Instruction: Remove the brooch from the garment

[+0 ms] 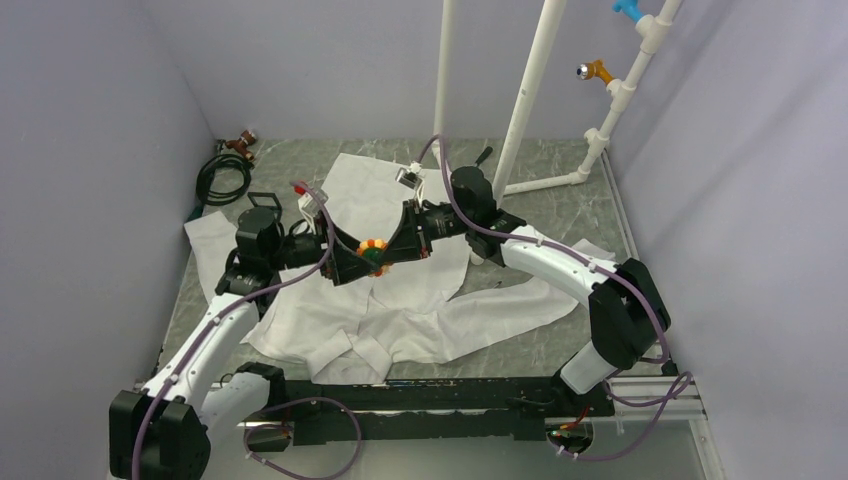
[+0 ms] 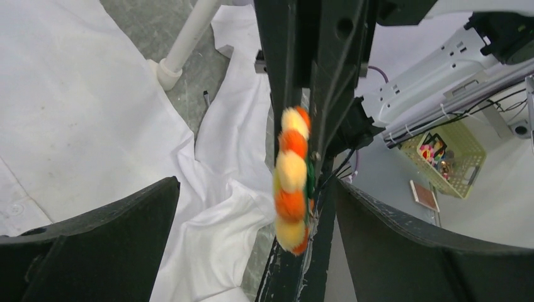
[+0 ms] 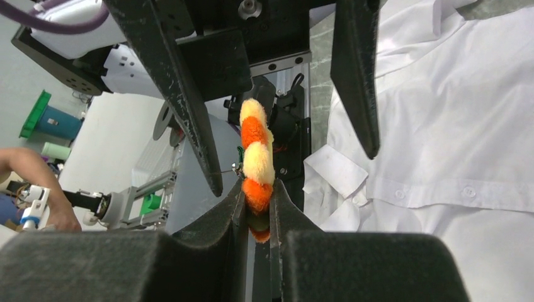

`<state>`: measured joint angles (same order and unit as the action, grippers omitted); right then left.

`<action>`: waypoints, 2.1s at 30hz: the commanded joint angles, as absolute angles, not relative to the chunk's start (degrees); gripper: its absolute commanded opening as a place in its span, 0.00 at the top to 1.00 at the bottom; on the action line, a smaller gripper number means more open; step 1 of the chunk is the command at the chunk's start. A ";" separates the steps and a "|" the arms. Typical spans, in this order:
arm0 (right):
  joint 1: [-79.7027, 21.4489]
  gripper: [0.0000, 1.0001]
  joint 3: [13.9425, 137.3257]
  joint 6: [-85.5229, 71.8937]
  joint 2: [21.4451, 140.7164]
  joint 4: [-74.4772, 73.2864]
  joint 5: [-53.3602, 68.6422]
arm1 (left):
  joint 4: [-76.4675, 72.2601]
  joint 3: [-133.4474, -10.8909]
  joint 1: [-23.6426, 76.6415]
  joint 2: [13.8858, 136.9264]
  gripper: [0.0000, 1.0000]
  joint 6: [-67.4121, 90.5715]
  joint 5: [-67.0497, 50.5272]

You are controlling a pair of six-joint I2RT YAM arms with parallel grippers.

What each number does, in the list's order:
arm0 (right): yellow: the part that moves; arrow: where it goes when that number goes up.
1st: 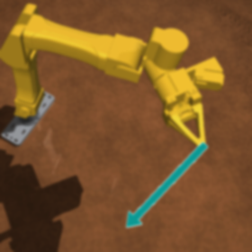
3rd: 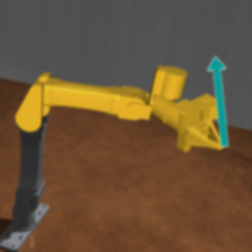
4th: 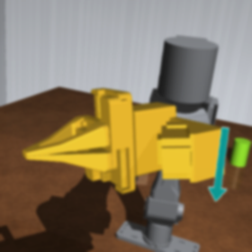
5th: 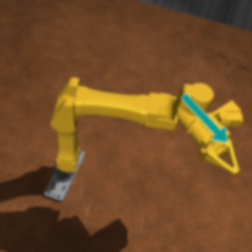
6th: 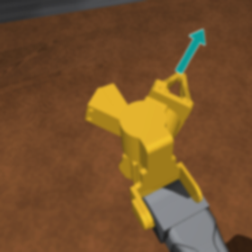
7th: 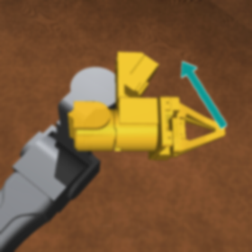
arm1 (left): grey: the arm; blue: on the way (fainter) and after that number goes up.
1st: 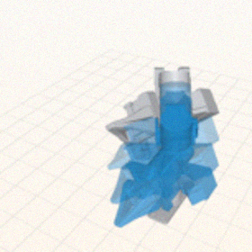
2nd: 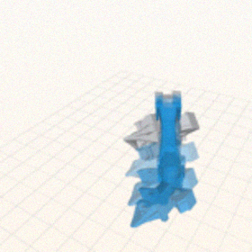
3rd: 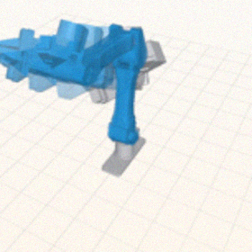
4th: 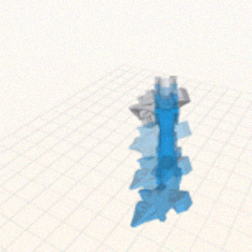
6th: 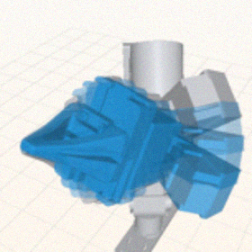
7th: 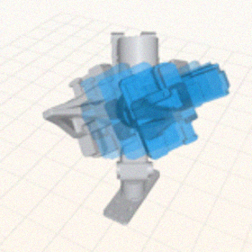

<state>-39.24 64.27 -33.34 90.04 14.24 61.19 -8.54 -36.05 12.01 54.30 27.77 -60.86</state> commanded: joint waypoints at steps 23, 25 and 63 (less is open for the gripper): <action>-37.60 1.00 65.79 -44.86 97.80 17.21 63.96 | -4.22 -40.98 12.06 55.96 0.05 22.96 -55.36; -37.55 1.00 66.00 -45.17 98.33 16.80 64.27 | -4.50 -40.85 12.05 55.99 0.03 23.13 -55.80; -37.09 1.00 67.33 -41.68 96.46 10.17 64.41 | -8.01 -33.84 11.35 55.76 0.44 25.77 -58.01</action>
<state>-36.82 65.06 -43.42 99.29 9.67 64.55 -6.17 -33.95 11.14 55.37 25.76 -58.06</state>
